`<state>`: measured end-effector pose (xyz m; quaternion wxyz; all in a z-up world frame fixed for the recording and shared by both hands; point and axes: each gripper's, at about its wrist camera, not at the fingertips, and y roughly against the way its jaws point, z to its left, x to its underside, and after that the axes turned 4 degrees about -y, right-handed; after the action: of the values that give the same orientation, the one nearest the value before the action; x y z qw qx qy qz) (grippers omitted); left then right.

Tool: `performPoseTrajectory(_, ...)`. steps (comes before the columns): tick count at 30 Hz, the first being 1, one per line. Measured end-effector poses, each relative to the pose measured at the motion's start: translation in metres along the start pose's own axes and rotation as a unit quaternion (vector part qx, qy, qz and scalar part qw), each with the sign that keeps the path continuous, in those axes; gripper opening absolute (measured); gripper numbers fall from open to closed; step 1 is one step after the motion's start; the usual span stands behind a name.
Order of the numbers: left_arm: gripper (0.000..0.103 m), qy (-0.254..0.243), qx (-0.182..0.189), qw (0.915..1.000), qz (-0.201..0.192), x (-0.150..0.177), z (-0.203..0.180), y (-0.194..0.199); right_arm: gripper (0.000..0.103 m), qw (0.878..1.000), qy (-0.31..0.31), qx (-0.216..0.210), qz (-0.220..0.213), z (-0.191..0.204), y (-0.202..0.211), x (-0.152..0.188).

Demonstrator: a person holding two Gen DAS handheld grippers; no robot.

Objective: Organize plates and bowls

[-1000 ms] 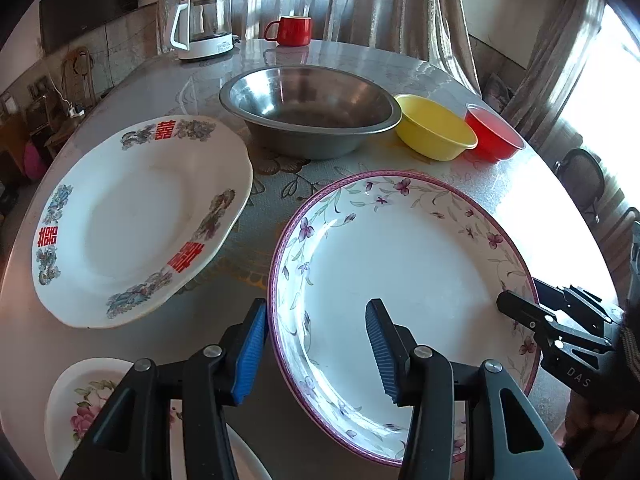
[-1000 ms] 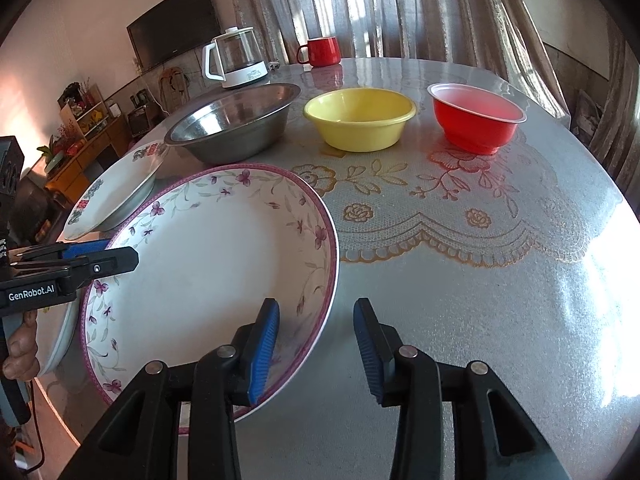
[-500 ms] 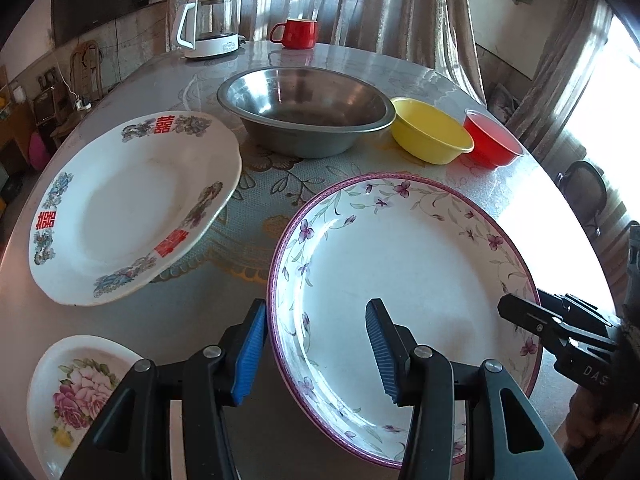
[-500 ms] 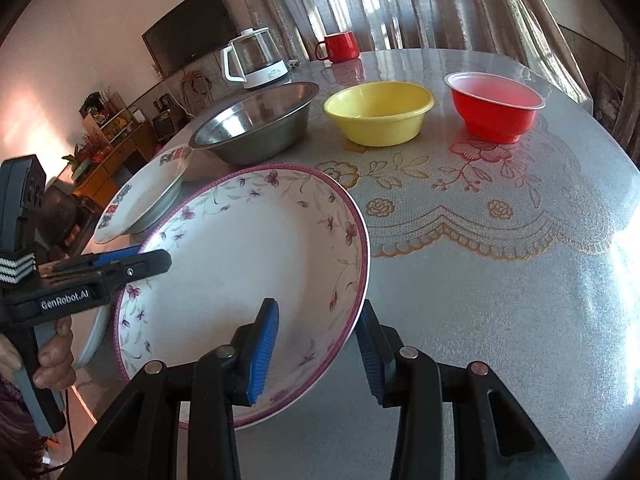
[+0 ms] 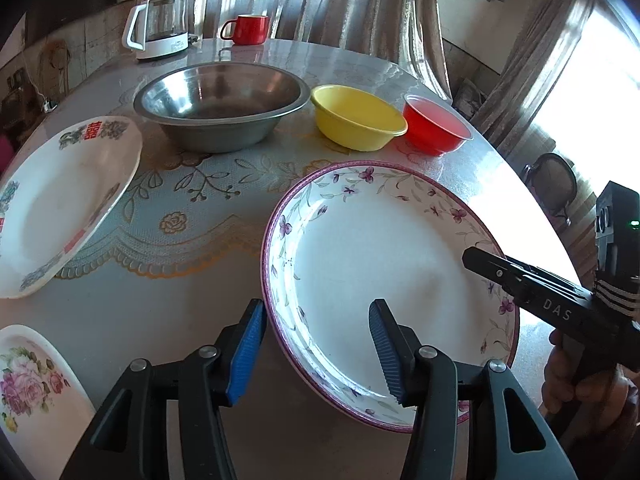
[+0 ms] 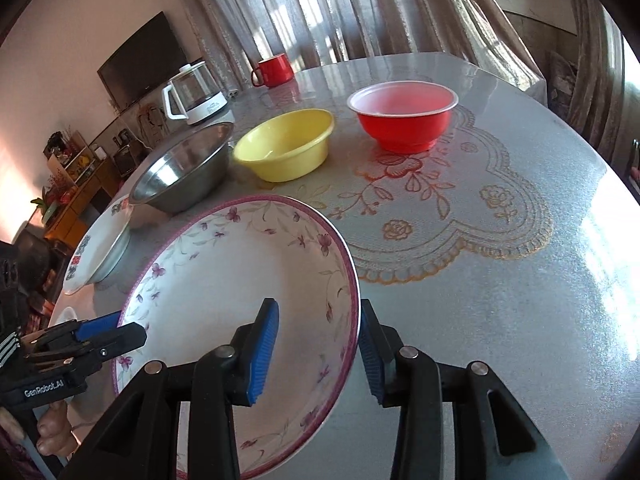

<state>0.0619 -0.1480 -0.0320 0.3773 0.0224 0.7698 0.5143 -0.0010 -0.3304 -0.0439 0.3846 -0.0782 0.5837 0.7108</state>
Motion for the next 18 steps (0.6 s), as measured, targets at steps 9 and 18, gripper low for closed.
performPoseTrajectory(9, 0.056, 0.003, 0.010, 0.9999, -0.010, 0.004, 0.001, 0.001, 0.039, 0.999, 0.009, 0.051, 0.006, 0.002, -0.004, 0.002)
performPoseTrajectory(18, 0.058, 0.003, -0.020, 0.9990, -0.041, 0.013, 0.011, 0.019, 0.043, 0.994, 0.027, 0.099, -0.034, 0.021, 0.012, -0.004)
